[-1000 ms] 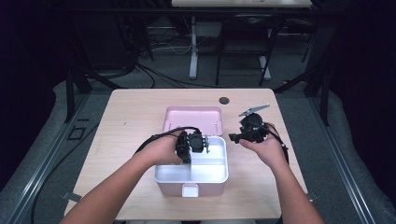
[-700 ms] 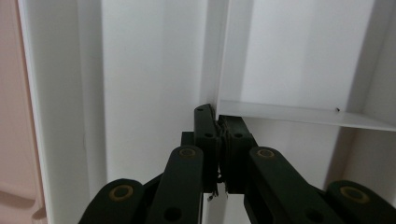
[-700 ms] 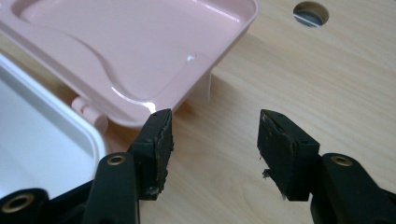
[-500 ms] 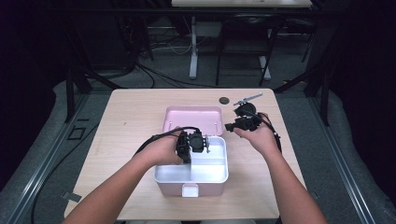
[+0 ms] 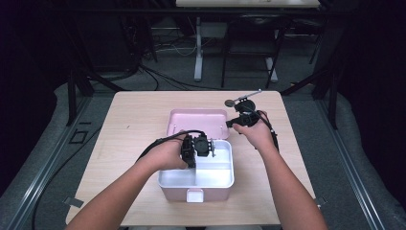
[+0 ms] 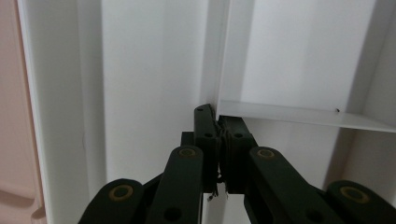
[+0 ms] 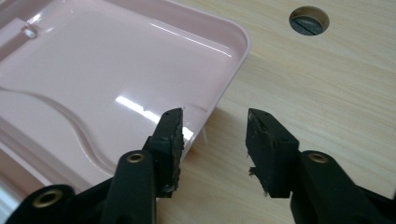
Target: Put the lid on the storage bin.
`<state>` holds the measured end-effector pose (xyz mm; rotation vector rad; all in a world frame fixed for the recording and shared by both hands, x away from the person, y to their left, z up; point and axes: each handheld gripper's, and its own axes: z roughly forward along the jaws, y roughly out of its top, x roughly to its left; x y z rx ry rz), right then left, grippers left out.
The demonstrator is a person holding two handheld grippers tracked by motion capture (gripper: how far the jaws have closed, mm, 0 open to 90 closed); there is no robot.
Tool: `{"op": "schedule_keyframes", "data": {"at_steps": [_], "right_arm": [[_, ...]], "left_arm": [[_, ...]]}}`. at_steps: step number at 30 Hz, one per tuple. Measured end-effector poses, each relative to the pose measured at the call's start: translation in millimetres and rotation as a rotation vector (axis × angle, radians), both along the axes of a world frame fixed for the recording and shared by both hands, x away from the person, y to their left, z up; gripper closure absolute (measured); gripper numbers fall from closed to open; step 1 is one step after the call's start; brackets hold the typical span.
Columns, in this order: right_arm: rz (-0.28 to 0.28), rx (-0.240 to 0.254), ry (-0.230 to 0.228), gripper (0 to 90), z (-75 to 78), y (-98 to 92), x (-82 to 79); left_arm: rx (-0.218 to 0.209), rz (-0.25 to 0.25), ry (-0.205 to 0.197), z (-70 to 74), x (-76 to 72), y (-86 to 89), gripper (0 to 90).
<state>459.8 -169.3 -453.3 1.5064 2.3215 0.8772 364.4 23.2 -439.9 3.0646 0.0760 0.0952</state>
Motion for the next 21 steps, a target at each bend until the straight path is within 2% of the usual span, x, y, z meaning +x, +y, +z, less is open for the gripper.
{"op": "schedule_keyframes", "data": {"at_steps": [5,6,9,10,12,15,21], "right_arm": [[-0.020,0.008,-0.003,60.1,-1.0,3.8,4.5],[-0.040,0.010,0.005,60.2,-2.5,7.1,7.5],[-0.046,0.009,0.013,61.2,-4.5,10.0,10.5],[-0.044,0.019,0.033,63.6,-6.7,12.1,13.4],[-0.074,-0.001,0.025,65.2,-9.8,15.1,15.9],[-0.075,0.015,0.040,66.7,-13.9,15.9,19.7],[-0.108,-0.008,0.034,69.4,-16.8,21.7,23.3]], "left_arm": [[-0.004,0.003,0.000,-0.3,-0.2,0.0,86.9],[-0.003,0.003,-0.002,-0.2,-0.2,0.1,86.9],[-0.002,0.004,-0.001,0.0,0.0,0.1,86.8],[-0.005,0.007,0.001,-0.4,0.1,0.2,86.8],[-0.003,0.007,0.002,-0.2,0.1,0.1,86.8],[-0.003,0.007,0.000,-0.2,0.0,0.1,86.8],[-0.002,0.007,-0.001,-0.1,0.0,0.0,86.8]]}}
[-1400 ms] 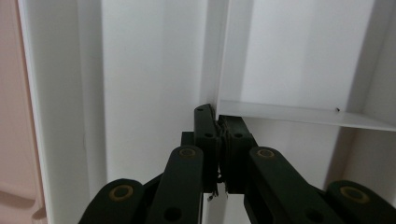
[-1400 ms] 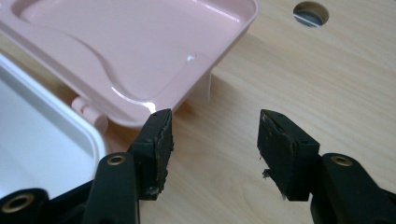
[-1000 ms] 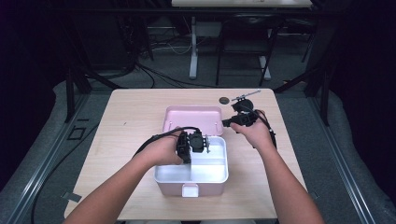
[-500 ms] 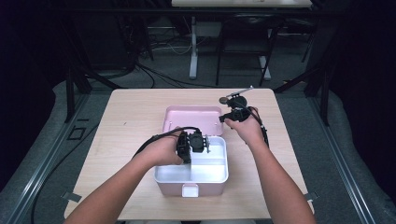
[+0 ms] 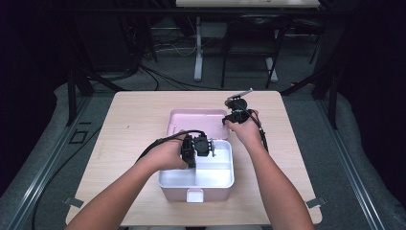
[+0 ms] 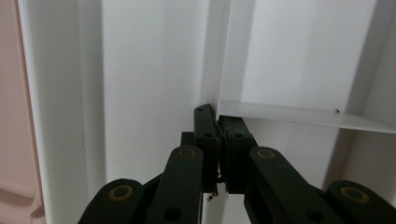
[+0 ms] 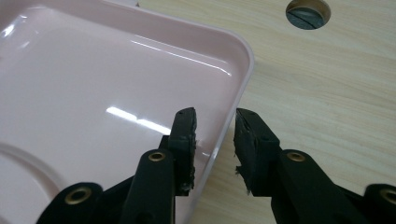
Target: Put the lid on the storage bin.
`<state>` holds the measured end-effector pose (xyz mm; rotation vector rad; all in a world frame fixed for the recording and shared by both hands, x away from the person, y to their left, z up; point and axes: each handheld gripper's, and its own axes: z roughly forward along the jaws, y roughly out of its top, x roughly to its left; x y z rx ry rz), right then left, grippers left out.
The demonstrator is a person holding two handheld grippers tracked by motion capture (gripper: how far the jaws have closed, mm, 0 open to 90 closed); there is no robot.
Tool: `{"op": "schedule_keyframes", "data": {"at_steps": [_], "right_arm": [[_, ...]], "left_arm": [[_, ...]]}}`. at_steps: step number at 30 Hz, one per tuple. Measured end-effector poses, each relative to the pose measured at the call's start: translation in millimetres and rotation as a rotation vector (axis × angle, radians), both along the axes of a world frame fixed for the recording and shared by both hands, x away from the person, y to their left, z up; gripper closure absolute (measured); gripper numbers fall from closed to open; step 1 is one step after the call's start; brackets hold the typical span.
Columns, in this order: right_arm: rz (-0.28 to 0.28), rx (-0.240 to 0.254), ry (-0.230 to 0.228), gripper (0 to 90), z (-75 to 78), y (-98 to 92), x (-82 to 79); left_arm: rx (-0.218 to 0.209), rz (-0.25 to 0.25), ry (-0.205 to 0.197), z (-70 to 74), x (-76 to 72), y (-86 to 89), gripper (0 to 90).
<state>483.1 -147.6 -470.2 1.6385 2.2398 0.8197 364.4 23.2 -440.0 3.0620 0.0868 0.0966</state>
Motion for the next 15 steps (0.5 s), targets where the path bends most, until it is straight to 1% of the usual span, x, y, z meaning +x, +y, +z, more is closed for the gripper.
{"op": "schedule_keyframes", "data": {"at_steps": [2,6,8,9,11,12,13,15], "right_arm": [[-0.012,-0.013,-0.004,70.8,-1.2,1.1,1.3],[-0.025,-0.019,-0.001,71.3,-5.0,0.4,4.9],[-0.036,-0.002,0.019,71.7,-7.0,-0.8,7.4],[-0.036,-0.002,0.019,71.7,-7.0,-0.8,7.4],[-0.047,0.027,0.036,72.1,-7.7,-2.4,9.4],[-0.047,0.027,0.036,72.1,-7.7,-2.4,9.4],[-0.050,0.037,0.049,72.5,-7.9,-3.6,10.1],[-0.054,0.050,0.055,74.5,-8.0,-3.7,10.6]], "left_arm": [[0.000,0.001,-0.001,-0.1,-0.1,0.0,86.8],[-0.001,0.000,-0.001,-0.2,-0.2,-0.1,86.8],[-0.001,0.001,0.001,-0.2,0.0,-0.1,86.8],[-0.001,0.001,0.001,-0.2,0.0,-0.1,86.8],[0.002,0.001,0.004,0.0,0.3,-0.2,86.8],[0.002,0.001,0.004,0.0,0.3,-0.2,86.8],[0.002,0.001,0.005,0.0,0.4,-0.4,86.8],[0.005,0.002,0.004,0.0,0.5,-0.7,86.8]]}}
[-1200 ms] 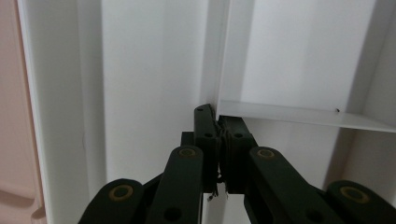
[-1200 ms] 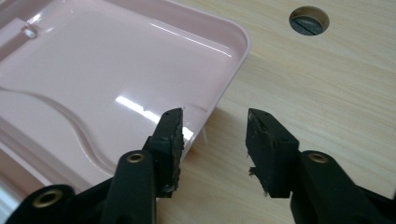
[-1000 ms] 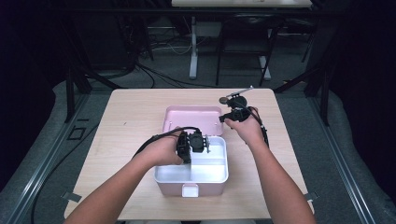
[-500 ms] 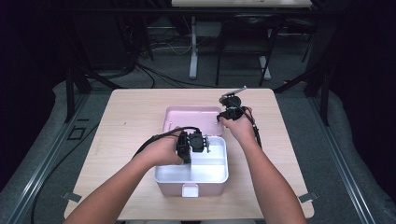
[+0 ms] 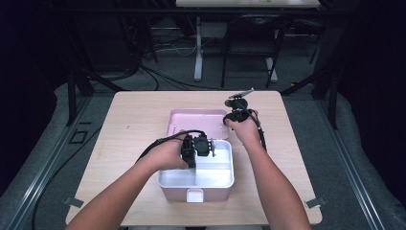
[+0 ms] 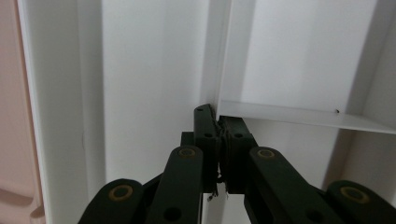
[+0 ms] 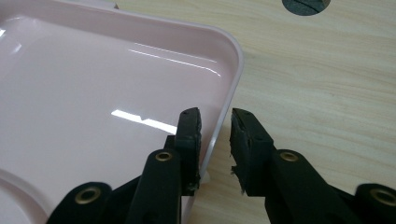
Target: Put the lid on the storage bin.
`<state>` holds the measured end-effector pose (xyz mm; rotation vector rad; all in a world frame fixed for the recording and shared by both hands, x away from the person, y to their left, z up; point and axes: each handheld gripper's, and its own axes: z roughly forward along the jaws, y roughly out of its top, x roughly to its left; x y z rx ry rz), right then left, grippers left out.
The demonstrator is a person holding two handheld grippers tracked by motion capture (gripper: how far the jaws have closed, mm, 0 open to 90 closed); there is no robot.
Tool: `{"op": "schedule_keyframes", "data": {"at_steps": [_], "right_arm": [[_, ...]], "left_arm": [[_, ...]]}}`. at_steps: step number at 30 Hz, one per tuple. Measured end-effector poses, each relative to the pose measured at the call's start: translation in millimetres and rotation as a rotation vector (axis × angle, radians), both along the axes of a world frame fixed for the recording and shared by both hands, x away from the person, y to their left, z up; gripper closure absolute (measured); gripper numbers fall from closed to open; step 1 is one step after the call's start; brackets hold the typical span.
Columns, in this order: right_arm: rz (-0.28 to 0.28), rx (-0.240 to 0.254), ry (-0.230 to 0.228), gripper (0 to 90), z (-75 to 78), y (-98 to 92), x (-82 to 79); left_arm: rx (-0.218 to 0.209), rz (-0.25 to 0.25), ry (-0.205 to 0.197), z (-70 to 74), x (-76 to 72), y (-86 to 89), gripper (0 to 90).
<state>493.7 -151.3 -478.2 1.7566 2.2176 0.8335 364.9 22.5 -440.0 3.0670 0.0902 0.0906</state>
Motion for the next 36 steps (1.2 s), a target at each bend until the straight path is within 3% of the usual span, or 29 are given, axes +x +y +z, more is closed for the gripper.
{"op": "schedule_keyframes", "data": {"at_steps": [17,28,36], "right_arm": [[-0.037,-0.004,0.023,80.6,7.9,3.6,-0.9],[-0.041,0.013,-0.020,82.4,18.5,2.0,-6.8],[-0.041,0.059,-0.109,85.0,41.8,-2.4,-21.0]], "left_arm": [[0.005,0.001,0.006,0.1,0.4,-0.6,86.8],[0.007,0.002,0.006,0.1,0.2,-0.6,86.7],[0.005,0.002,0.009,0.0,0.5,-0.6,86.7]]}}
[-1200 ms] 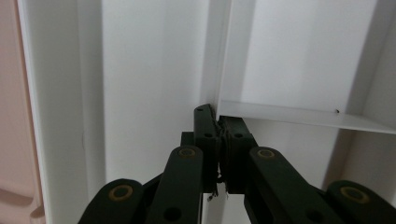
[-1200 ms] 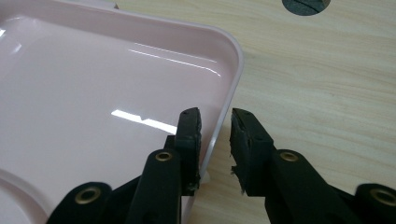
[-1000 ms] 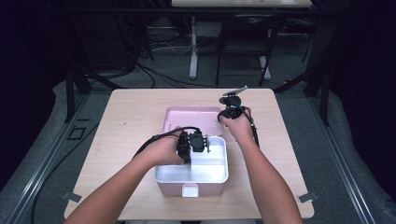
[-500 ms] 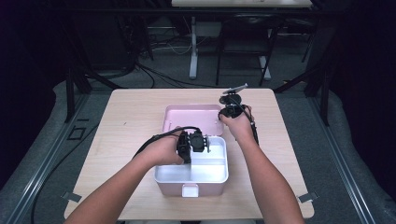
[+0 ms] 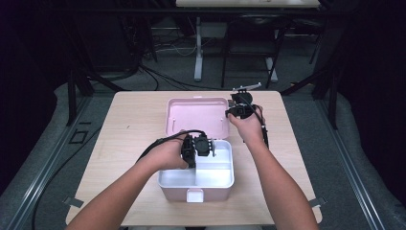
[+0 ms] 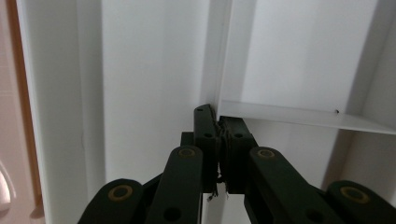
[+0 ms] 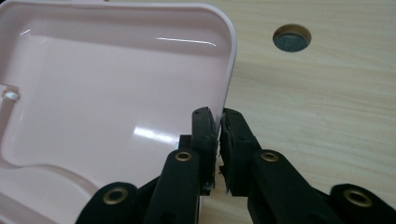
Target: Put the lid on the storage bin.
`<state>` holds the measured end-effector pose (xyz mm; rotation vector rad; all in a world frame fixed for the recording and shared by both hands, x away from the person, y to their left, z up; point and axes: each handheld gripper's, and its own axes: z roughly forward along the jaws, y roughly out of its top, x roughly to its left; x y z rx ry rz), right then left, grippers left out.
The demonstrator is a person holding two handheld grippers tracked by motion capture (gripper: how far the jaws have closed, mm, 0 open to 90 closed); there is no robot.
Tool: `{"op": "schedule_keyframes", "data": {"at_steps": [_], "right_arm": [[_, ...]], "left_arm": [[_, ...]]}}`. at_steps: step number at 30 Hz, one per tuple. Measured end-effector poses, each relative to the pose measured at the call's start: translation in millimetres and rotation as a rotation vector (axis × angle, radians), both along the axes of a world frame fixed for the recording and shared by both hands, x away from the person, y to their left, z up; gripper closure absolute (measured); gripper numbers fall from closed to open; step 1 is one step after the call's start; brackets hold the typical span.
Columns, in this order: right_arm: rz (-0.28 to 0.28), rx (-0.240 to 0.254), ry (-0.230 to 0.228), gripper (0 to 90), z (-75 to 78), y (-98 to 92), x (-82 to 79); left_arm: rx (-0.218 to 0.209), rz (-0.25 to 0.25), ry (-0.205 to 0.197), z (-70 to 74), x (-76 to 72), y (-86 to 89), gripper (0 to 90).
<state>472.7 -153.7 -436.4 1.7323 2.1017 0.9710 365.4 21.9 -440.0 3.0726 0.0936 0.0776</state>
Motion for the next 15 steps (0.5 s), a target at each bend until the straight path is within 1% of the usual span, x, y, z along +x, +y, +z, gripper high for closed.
{"op": "schedule_keyframes", "data": {"at_steps": [1,2,3,4,5,6,7,8,9,10,11,12,13,14,15], "right_arm": [[0.000,0.000,0.000,85.0,0.0,0.0,0.0],[0.006,0.000,-0.034,85.4,6.0,-0.3,-5.8],[0.007,-0.003,-0.035,85.5,8.2,-0.5,-7.8],[0.011,-0.002,-0.045,85.7,10.3,-0.9,-10.1],[0.011,0.010,-0.063,85.9,11.4,-1.0,-11.8],[0.015,0.016,-0.067,86.0,12.7,-1.5,-13.3],[0.023,0.012,-0.060,86.2,15.7,-3.1,-15.8],[0.018,0.023,-0.085,86.3,16.6,-3.2,-18.2],[0.004,0.032,-0.128,86.4,15.3,-2.5,-19.1],[0.018,0.017,-0.093,86.6,20.0,-4.4,-23.0],[0.018,0.017,-0.093,86.6,20.0,-4.4,-23.0],[0.033,0.023,-0.116,86.8,23.4,-5.4,-29.1],[0.038,0.023,-0.123,86.8,24.6,-5.7,-31.1],[0.041,0.029,-0.154,87.0,25.0,-5.8,-33.7],[0.041,0.029,-0.154,87.0,25.0,-5.8,-33.7]], "left_arm": [[0.000,0.000,0.000,0.0,0.0,0.0,86.7],[0.002,0.000,0.001,0.1,0.2,-0.1,86.7],[0.002,0.000,0.001,0.1,0.3,-0.1,86.7],[0.000,0.000,0.001,-0.2,0.4,-0.1,86.7],[0.000,0.001,0.001,-0.2,0.4,-0.1,86.7],[0.000,0.001,0.001,-0.2,0.4,-0.1,86.7],[0.000,0.001,0.001,-0.2,0.4,-0.1,86.7],[0.000,0.001,0.001,-0.1,0.3,-0.1,86.7],[0.004,0.001,0.001,0.2,0.2,-0.2,86.7],[0.002,0.001,0.001,0.0,0.2,-0.1,86.7],[0.002,0.001,0.001,0.0,0.2,-0.1,86.7],[-0.001,0.002,0.000,-0.2,0.2,-0.1,86.7],[-0.001,0.002,0.000,-0.2,0.3,-0.1,86.7],[-0.001,0.002,0.000,-0.2,0.3,-0.1,86.7],[-0.001,0.003,0.000,-0.2,0.3,-0.1,86.7]]}}
